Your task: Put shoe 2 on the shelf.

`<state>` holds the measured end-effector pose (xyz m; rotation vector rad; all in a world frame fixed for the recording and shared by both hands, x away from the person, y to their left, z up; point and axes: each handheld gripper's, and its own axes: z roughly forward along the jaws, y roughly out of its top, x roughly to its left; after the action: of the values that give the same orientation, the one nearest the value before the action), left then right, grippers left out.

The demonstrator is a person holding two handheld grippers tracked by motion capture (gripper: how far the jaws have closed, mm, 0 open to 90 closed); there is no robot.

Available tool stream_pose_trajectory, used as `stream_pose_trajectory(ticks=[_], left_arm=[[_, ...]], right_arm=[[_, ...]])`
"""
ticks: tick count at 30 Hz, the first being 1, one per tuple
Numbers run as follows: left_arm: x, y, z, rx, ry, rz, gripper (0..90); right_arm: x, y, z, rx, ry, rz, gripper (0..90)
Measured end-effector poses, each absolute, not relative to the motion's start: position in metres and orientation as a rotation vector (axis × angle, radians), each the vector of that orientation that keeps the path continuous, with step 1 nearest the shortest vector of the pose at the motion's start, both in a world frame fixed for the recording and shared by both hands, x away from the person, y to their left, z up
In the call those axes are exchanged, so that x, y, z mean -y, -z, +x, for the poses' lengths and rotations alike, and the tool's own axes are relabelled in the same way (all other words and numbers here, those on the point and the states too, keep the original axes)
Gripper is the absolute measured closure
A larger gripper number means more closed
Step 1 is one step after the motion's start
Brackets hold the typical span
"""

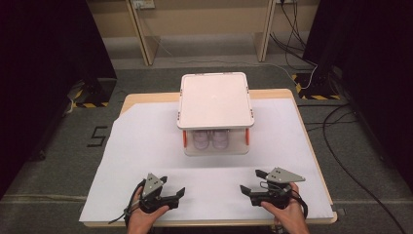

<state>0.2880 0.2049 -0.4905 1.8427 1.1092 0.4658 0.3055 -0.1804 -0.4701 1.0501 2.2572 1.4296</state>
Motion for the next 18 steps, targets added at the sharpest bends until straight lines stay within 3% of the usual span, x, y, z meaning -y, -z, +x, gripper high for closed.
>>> stream_pose_trajectory(ticks=[18], left_arm=[[-0.210, 0.489, 0.282, -1.109, -0.459, 1.830, 15.0]], right_arm=[[0.201, 0.477, 0.284, -2.260, -1.380, 1.084, 17.1]])
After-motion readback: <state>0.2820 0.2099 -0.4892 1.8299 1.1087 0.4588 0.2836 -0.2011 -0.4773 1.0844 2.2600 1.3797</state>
